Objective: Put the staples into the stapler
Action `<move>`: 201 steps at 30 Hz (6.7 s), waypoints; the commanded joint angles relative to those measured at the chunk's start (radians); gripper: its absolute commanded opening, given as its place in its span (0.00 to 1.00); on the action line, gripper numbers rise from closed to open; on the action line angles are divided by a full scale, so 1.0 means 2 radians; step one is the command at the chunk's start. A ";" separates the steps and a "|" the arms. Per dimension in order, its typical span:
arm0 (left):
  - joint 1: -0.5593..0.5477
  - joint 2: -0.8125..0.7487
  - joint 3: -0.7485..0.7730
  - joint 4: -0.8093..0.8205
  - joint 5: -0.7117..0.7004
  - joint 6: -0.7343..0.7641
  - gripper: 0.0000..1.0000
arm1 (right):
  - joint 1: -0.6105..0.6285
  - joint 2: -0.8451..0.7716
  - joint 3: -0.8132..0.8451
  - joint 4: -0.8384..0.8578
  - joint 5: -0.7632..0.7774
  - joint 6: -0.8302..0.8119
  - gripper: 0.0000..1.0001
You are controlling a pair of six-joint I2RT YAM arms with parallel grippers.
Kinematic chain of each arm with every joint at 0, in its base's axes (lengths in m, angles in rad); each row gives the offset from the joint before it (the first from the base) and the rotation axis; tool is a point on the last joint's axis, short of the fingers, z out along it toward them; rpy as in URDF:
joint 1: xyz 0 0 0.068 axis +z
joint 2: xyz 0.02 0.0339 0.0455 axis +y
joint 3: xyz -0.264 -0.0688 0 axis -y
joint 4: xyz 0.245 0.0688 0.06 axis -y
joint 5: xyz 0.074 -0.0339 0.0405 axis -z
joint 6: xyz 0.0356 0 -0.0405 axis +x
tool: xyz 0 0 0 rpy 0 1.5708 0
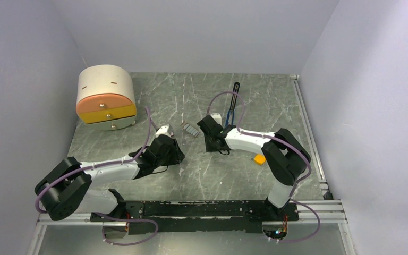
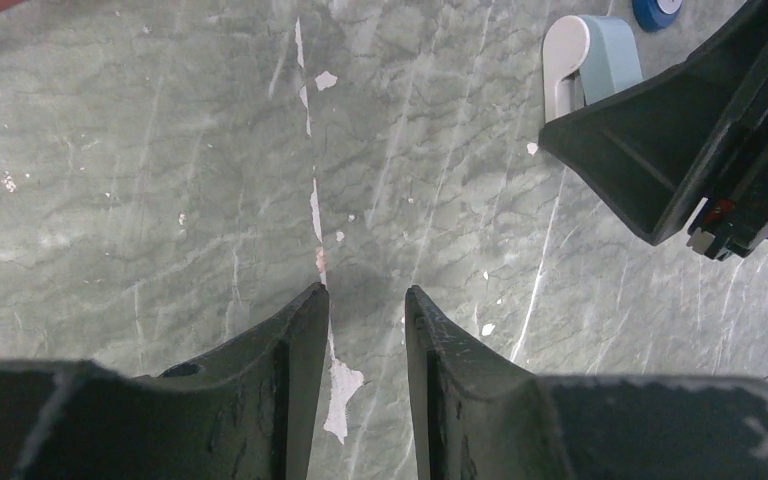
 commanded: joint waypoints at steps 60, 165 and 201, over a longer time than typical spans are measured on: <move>0.000 -0.091 -0.014 -0.005 -0.022 0.016 0.62 | -0.236 0.145 0.338 0.055 0.066 -0.124 0.74; -0.095 0.448 0.265 -0.016 0.092 -0.031 0.18 | -0.046 -0.181 -0.124 0.040 0.075 0.087 0.17; -0.077 0.452 0.258 0.000 0.100 -0.044 0.18 | -0.031 -0.230 -0.240 0.065 0.070 0.135 0.13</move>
